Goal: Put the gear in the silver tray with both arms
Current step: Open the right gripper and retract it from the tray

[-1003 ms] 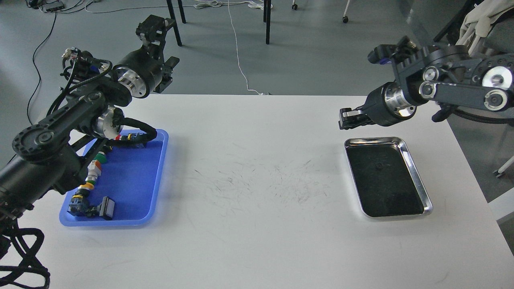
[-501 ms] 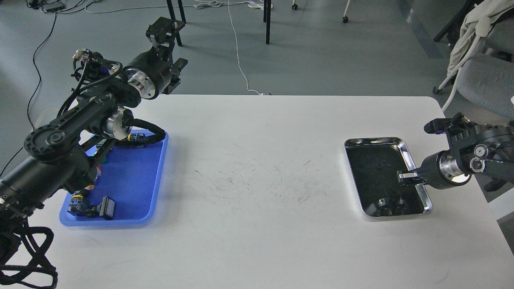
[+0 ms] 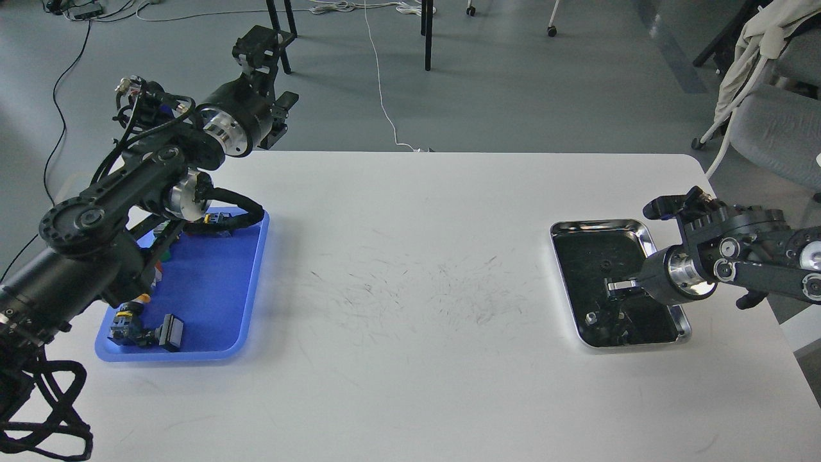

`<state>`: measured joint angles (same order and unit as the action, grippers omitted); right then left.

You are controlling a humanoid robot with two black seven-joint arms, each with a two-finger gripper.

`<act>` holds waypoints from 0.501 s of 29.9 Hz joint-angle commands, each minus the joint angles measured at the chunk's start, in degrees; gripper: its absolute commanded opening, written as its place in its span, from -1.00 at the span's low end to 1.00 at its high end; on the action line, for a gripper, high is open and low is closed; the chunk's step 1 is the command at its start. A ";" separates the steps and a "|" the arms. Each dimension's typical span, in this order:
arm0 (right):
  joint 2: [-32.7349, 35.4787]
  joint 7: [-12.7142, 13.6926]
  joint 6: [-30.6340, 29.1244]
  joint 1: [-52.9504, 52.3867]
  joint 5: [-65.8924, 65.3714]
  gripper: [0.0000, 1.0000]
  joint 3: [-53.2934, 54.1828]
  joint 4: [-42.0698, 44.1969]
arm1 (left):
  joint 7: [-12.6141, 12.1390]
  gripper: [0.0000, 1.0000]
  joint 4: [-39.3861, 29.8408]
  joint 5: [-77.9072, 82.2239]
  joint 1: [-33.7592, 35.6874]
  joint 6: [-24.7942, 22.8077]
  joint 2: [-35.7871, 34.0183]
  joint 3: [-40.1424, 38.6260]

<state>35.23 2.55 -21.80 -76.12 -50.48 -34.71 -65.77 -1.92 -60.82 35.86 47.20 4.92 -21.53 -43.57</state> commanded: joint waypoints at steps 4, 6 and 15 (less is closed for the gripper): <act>-0.07 -0.09 -0.53 -0.17 0.47 0.35 0.08 -0.06 | -0.02 0.96 0.00 0.00 0.00 0.00 0.00 0.06; 0.36 -0.01 -0.70 -0.17 0.82 0.76 0.69 -0.06 | -0.02 0.96 0.00 0.00 0.00 0.00 0.00 0.06; 4.23 -0.09 -0.53 -0.78 2.66 0.91 13.67 2.21 | -0.02 0.96 1.57 0.00 0.70 0.00 0.00 0.06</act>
<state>37.84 2.54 -22.67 -76.74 -48.92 -26.96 -65.54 -1.93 -60.27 35.92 47.62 4.92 -21.53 -43.50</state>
